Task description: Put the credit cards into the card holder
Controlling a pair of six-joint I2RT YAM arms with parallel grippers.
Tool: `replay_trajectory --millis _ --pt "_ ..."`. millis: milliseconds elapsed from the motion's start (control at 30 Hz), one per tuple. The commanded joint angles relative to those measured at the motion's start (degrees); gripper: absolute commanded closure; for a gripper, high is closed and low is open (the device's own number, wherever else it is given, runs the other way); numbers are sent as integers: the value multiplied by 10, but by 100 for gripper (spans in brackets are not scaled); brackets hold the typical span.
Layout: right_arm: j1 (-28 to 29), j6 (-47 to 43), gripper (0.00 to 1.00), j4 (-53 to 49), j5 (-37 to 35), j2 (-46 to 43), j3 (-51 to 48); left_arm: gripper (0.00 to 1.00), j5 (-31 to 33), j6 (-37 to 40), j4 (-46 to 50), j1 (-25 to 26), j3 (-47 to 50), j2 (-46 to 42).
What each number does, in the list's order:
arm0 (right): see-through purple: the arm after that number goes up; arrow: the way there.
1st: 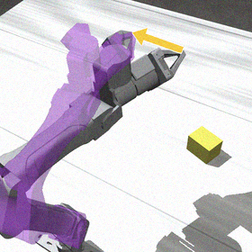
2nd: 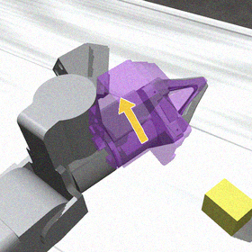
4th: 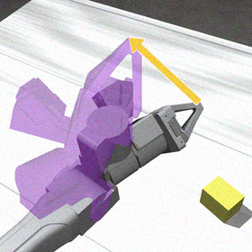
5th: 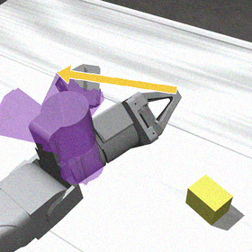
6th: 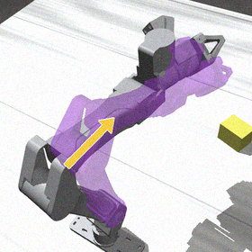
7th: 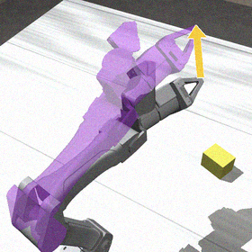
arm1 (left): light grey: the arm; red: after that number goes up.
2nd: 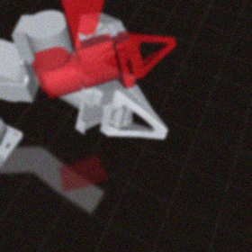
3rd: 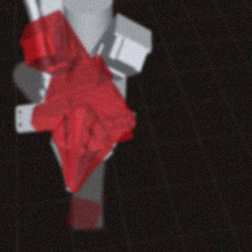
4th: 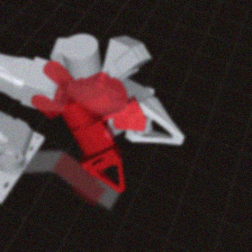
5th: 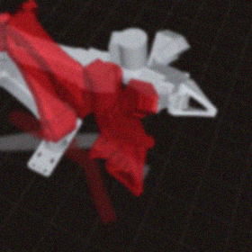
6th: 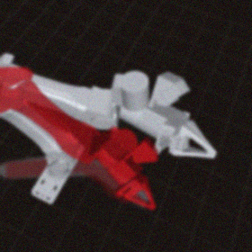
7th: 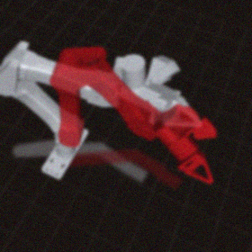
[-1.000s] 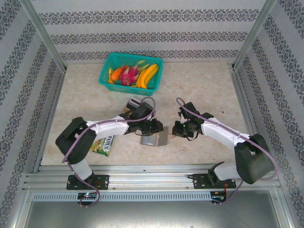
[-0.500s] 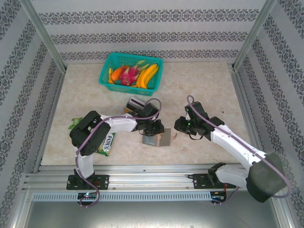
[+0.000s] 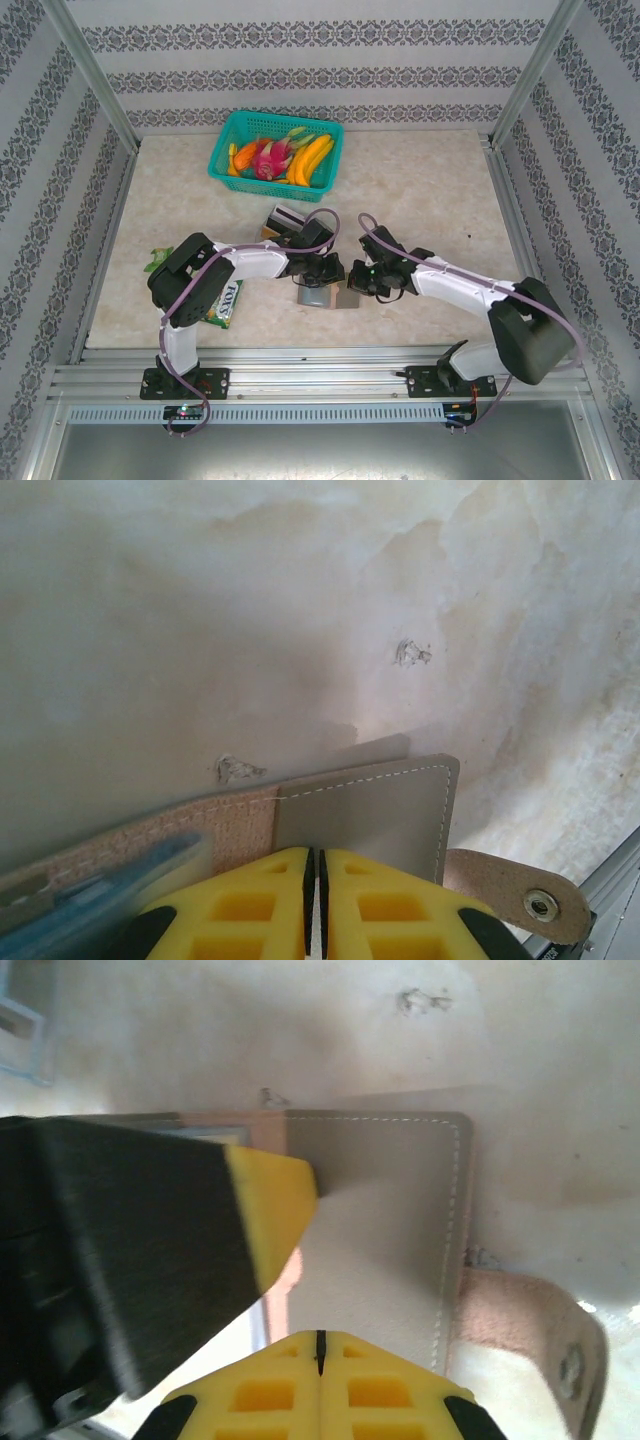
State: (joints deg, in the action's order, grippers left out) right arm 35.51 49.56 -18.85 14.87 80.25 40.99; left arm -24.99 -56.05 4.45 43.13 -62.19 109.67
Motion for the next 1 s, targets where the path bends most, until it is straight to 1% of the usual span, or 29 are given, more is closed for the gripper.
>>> replay_trajectory --millis 0,33,67,167,267,367,433,533,667,833,967 --pt "-1 -10 99 35 9 24 6 86 14 12 13 2 14 -7" --pt "-6 -11 99 52 37 42 7 85 12 13 11 2 14 -6" --pt "-6 -11 100 49 46 61 15 86 11 13 10 2 14 -5" --pt "-2 -15 100 30 37 97 37 85 8 11 5 2 16 -10" --pt "-8 -18 100 -6 11 118 48 83 14 24 32 -2 12 -37" --pt "-7 -36 99 -22 -9 122 51 82 55 55 94 -5 7 -80" --pt "-6 -48 98 -35 -13 129 62 81 63 63 110 -11 16 -100" --pt "-2 -56 98 -46 -19 142 73 80 48 65 113 -22 33 -112" --pt "2 -62 97 -56 -25 150 86 81 33 66 110 -23 52 -112" --pt "4 -62 97 -63 -43 149 83 82 59 56 115 -26 87 -114" --pt "5 -69 97 -70 -49 159 87 82 65 45 99 -31 114 -116"
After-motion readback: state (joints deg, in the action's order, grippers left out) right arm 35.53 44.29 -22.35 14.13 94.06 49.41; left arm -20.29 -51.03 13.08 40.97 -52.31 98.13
